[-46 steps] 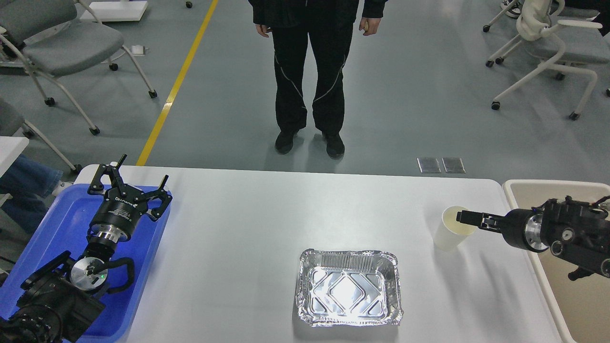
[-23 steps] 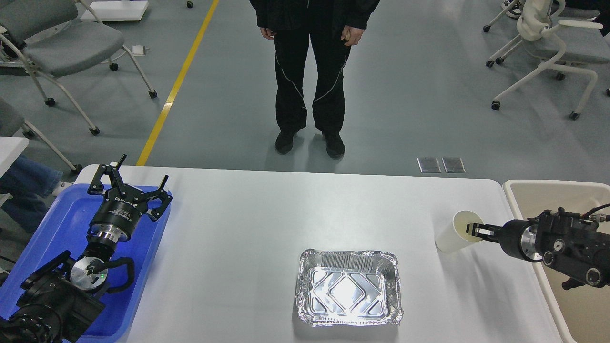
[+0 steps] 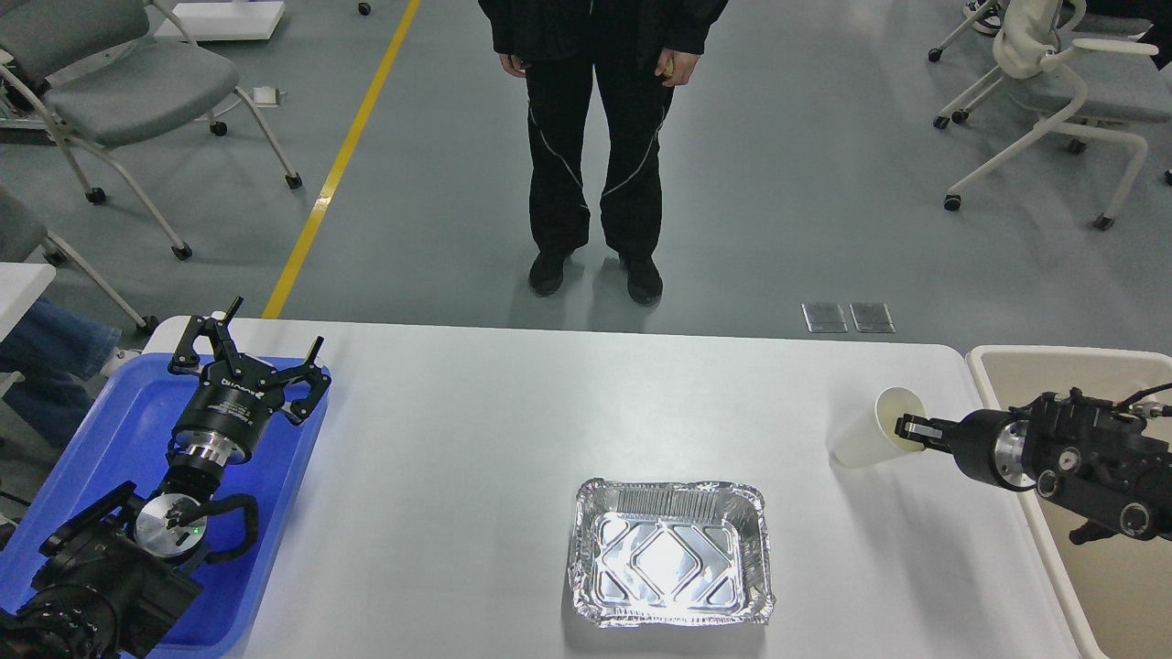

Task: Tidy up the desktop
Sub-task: 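Lift the cup with the right gripper and carry it over the beige bin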

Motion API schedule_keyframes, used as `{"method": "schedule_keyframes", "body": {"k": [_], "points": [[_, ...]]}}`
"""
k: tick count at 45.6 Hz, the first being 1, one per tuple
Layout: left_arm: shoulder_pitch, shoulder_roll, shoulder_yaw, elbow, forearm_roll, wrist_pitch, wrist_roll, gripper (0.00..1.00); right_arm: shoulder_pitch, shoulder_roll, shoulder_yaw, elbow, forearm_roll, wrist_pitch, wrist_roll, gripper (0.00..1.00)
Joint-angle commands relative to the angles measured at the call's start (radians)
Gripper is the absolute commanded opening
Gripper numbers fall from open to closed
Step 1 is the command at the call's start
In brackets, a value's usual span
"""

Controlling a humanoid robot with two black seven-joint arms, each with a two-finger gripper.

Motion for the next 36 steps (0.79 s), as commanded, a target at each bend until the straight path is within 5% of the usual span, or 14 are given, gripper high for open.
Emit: {"method": "schedule_keyframes", "body": {"k": [1,15,36], "points": [[0.0,0.002,0.0,0.001,0.0,0.0,-0.001,1.0,0.008,-0.043,0.086,0.038,0.04,0.01,0.029,0.0],[0.0,0.0,0.0,-0.001,0.0,0.0,0.0,1.0,0.126,-0.295,0.243,0.339,0.098,0.058,0.033,0.0],[0.0,0.0,0.0,-0.001,0.0,0.0,0.0,1.0,0.278,-0.427,0.347,0.333,0.43,0.188,0.026,0.0]]}}
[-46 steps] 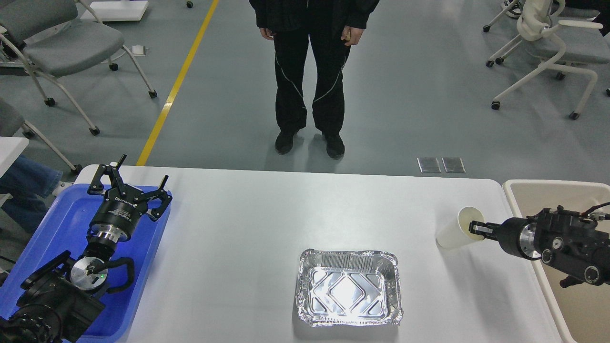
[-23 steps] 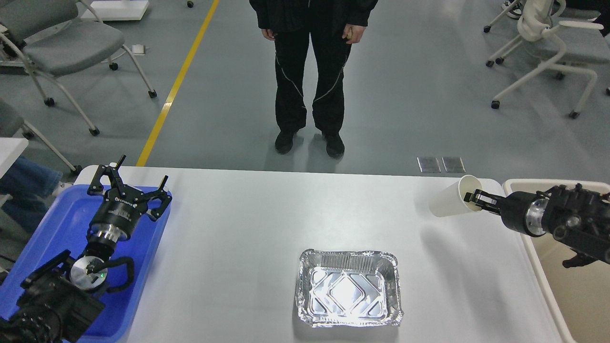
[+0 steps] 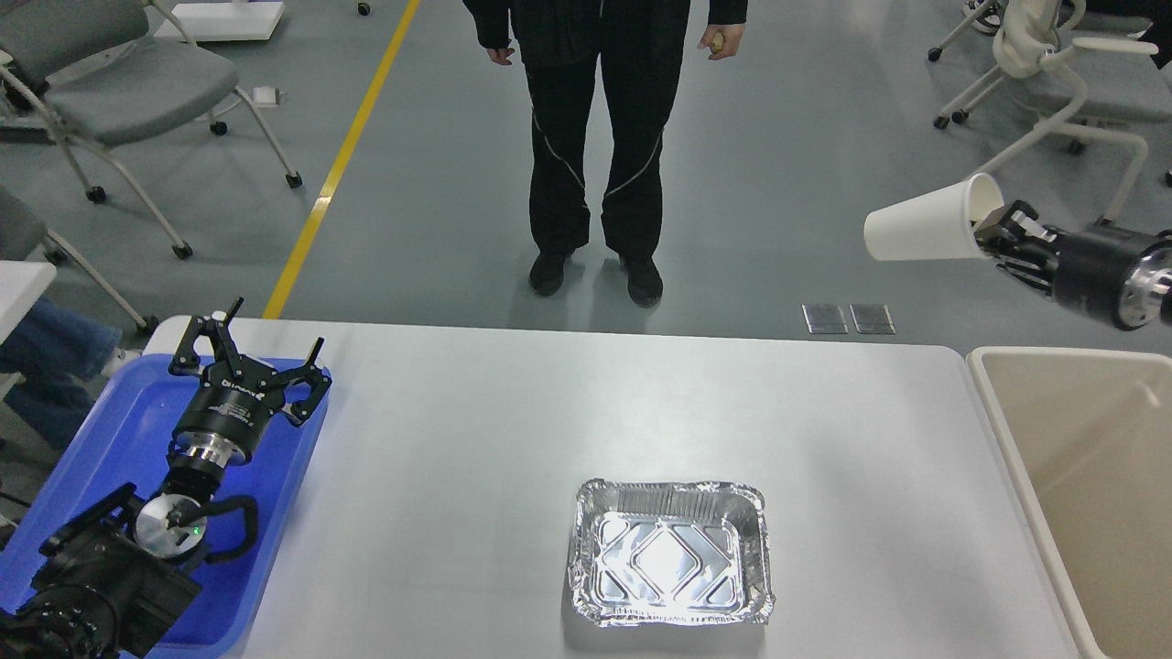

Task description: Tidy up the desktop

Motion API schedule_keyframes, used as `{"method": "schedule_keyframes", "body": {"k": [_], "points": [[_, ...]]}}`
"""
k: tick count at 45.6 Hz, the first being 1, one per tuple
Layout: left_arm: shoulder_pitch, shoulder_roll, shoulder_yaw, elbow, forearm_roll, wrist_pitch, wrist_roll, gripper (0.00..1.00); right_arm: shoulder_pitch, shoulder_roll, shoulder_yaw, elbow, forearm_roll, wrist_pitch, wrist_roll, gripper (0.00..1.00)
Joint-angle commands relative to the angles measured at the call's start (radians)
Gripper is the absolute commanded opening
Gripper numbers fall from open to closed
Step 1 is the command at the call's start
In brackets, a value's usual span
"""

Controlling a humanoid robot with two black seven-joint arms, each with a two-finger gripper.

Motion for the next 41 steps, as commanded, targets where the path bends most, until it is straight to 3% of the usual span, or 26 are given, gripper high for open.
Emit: {"method": "schedule_keyframes", "body": {"k": [1,11,22,31,41], "points": [[0.0,0.0,0.0,-0.001,0.0,0.0,0.0,1.0,0.049,-0.057,0.058,0.003,0.142,0.042,-0.004,0.0],[0.0,0.0,0.0,0.001,0.0,0.0,0.0,1.0,0.034,-0.06,0.055,-0.141,0.294,0.026,-0.011,0.0],[0.0,0.0,0.0,0.0,0.0,0.0,0.0,1.0,-0.049,-0.037,0.019,-0.499,0.447,0.019,-0.042,0.0],[0.0,0.0,0.0,0.001,0.0,0.0,0.0,1.0,-0.145,0.058,0.019,-0.822,0.458,0.019,-0.09,0.0],[0.0,0.0,0.0,-0.001,0.0,0.0,0.0,1.0,-0.279,0.158,0.02,-1.024,0.458,0.014,-0.099,0.0]]}}
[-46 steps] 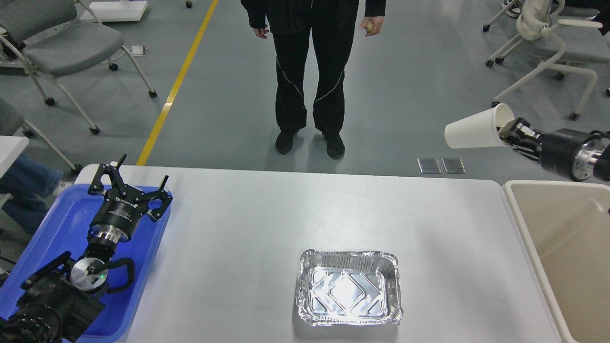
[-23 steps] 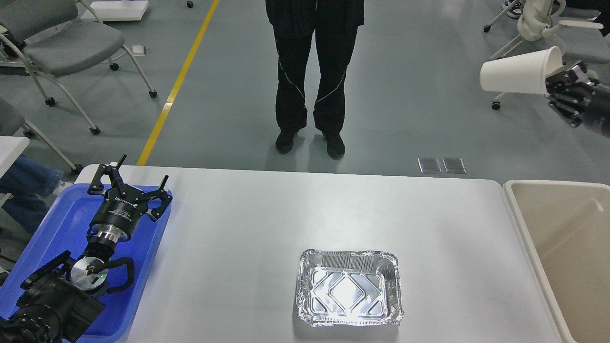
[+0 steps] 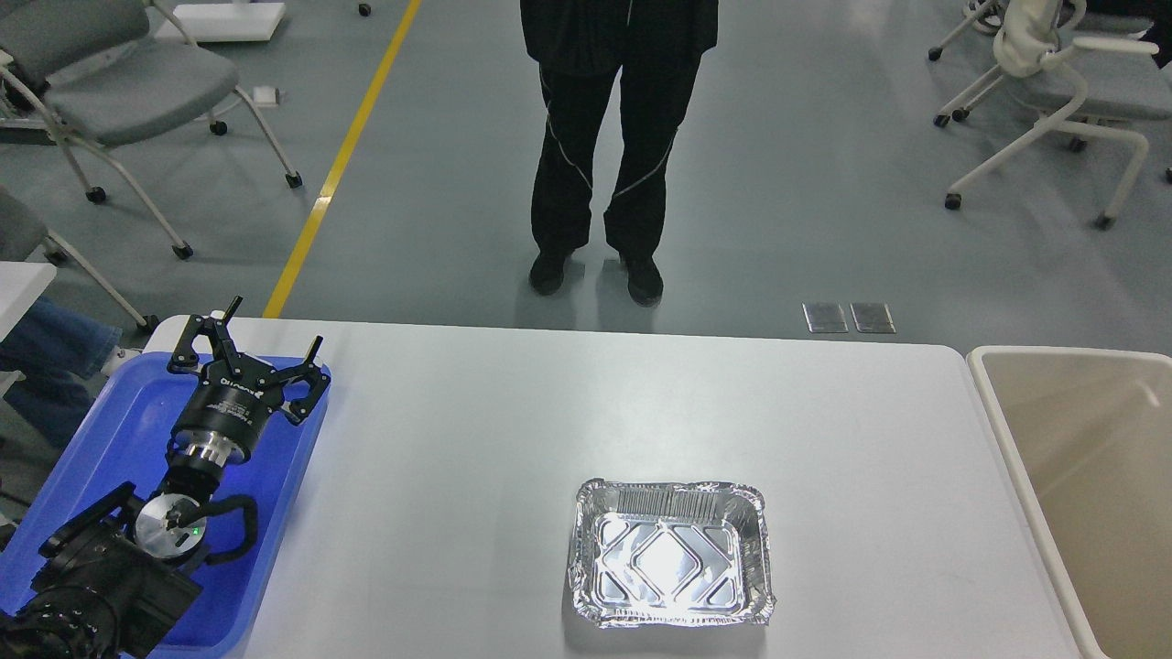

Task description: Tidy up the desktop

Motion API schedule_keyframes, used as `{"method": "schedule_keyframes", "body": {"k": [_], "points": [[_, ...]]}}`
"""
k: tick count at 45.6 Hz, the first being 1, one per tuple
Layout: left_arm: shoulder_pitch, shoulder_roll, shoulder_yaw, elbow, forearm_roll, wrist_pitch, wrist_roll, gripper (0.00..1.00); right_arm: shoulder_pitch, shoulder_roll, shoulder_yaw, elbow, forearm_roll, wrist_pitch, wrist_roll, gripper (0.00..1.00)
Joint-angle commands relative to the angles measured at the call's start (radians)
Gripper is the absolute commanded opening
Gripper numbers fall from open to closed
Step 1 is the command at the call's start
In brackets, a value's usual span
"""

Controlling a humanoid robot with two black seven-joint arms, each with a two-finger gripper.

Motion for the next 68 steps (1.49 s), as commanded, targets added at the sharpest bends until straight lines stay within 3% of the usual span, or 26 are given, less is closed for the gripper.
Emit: {"method": "schedule_keyframes", "body": {"k": [1,10,19,37,52,60,64,68], "points": [[0.0,0.0,0.0,-0.001,0.0,0.0,0.0,1.0,-0.142,0.112,0.0,-0.279,0.024,-0.008,-0.021,0.0],[0.0,0.0,0.0,0.0,0.0,0.0,0.0,1.0,-0.291,0.208,0.0,-0.313,0.013,-0.094,-0.031,0.0],[0.0,0.0,0.0,-0.001,0.0,0.0,0.0,1.0,-0.377,0.304,0.0,-0.315,0.013,-0.147,-0.113,0.0],[0.0,0.0,0.0,-0.001,0.0,0.0,0.0,1.0,-0.415,0.424,0.0,-0.315,0.011,-0.171,-0.137,0.0],[0.0,0.0,0.0,-0.001,0.0,0.0,0.0,1.0,-0.414,0.432,-0.002,-0.313,0.011,-0.172,-0.137,0.0],[0.0,0.0,0.0,0.0,0.0,0.0,0.0,1.0,-0.406,0.429,-0.002,-0.313,0.013,-0.204,-0.136,0.83],[0.0,0.0,0.0,0.001,0.0,0.0,0.0,1.0,-0.403,0.429,0.001,-0.307,0.014,-0.21,-0.136,0.97],[0.0,0.0,0.0,0.001,0.0,0.0,0.0,1.0,-0.403,0.43,0.011,-0.298,0.016,-0.206,-0.136,0.99]]}}
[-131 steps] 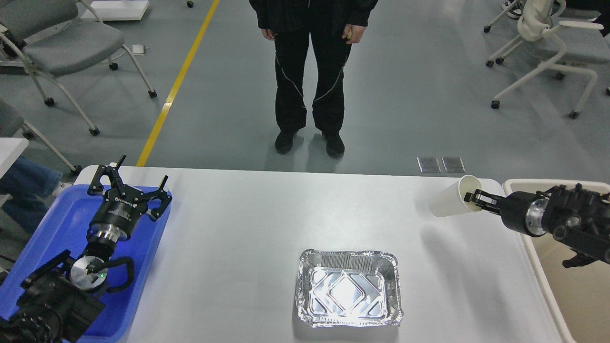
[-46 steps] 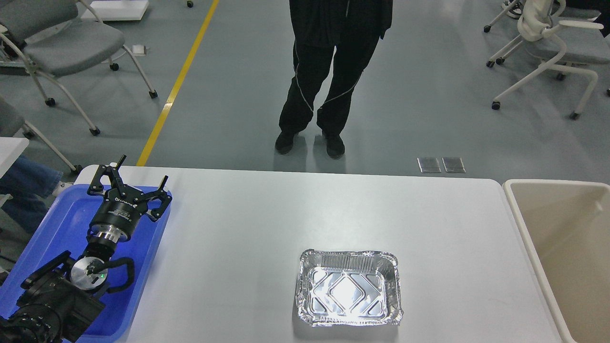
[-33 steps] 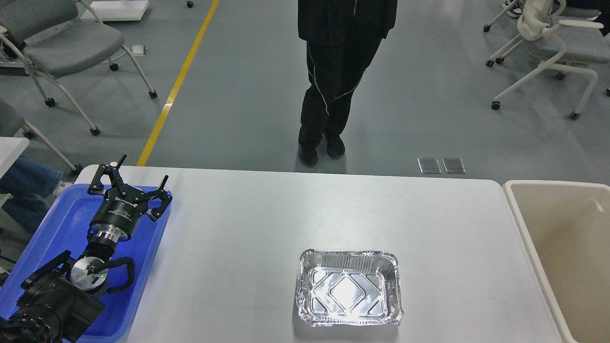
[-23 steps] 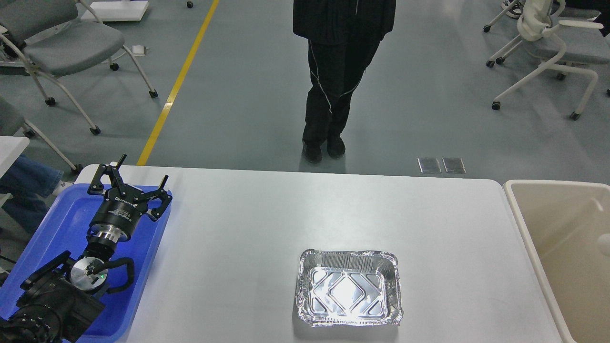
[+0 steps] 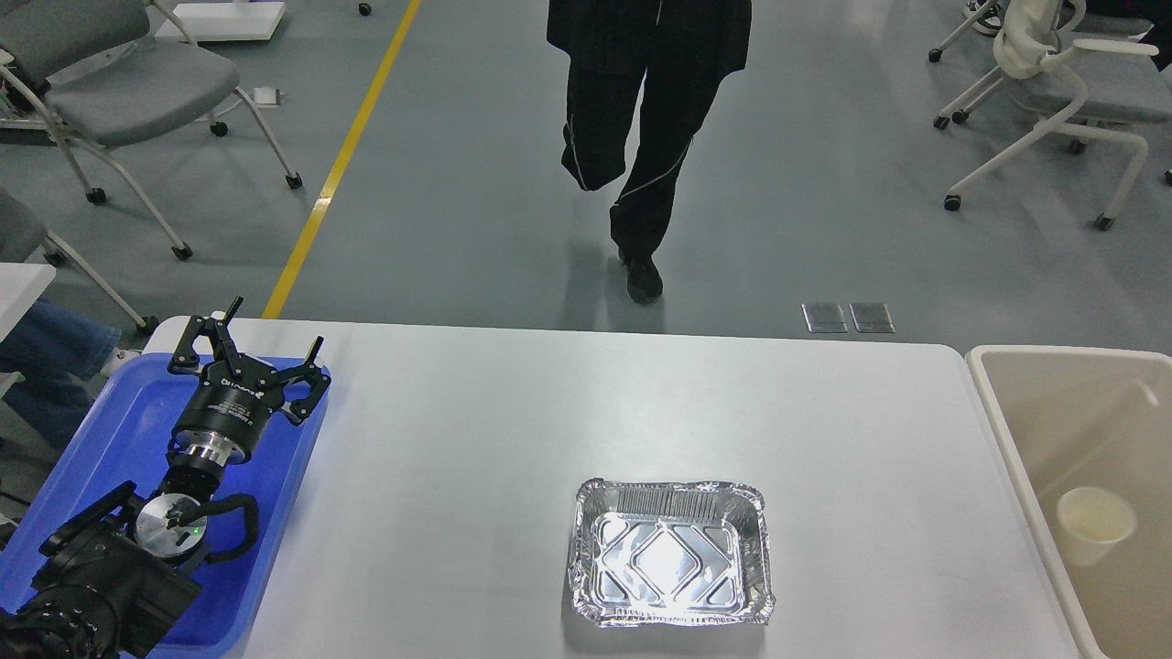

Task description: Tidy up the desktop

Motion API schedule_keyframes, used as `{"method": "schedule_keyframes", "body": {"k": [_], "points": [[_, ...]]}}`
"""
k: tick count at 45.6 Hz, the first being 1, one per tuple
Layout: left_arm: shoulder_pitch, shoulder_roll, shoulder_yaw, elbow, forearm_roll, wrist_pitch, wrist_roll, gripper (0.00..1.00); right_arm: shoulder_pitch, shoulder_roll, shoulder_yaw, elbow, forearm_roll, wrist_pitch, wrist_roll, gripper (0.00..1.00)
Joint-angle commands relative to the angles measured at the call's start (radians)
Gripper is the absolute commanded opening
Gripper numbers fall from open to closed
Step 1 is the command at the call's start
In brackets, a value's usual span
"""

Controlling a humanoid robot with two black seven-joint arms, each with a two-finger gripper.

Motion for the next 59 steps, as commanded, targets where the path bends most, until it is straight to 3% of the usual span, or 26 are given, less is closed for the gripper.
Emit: {"method": "schedule_keyframes", "body": {"k": [1,12,21,32,46,51,59], "points": [[0.0,0.0,0.0,-0.001,0.0,0.0,-0.001,1.0,0.004,0.004,0.01,0.015,0.003,-0.013,0.0,0.99],[0.0,0.0,0.0,0.001,0.0,0.0,0.0,1.0,0.036,-0.016,0.074,0.08,0.0,-0.004,0.0,0.99],[0.0,0.0,0.0,-0.001,0.0,0.0,0.0,1.0,0.143,-0.154,0.237,0.189,0.008,-0.004,0.006,1.0],[0.0,0.0,0.0,0.001,0.0,0.0,-0.001,1.0,0.281,-0.266,0.275,0.345,0.009,-0.003,0.007,1.0],[0.0,0.0,0.0,-0.001,0.0,0.0,0.0,1.0,0.311,-0.289,0.691,0.56,0.003,-0.001,0.017,1.0],[0.0,0.0,0.0,-0.001,0.0,0.0,0.0,1.0,0.311,-0.289,0.734,0.621,0.0,0.002,0.066,1.0],[0.0,0.0,0.0,-0.001,0.0,0.0,0.0,1.0,0.298,-0.266,0.807,0.696,-0.004,0.007,0.225,1.0]]}}
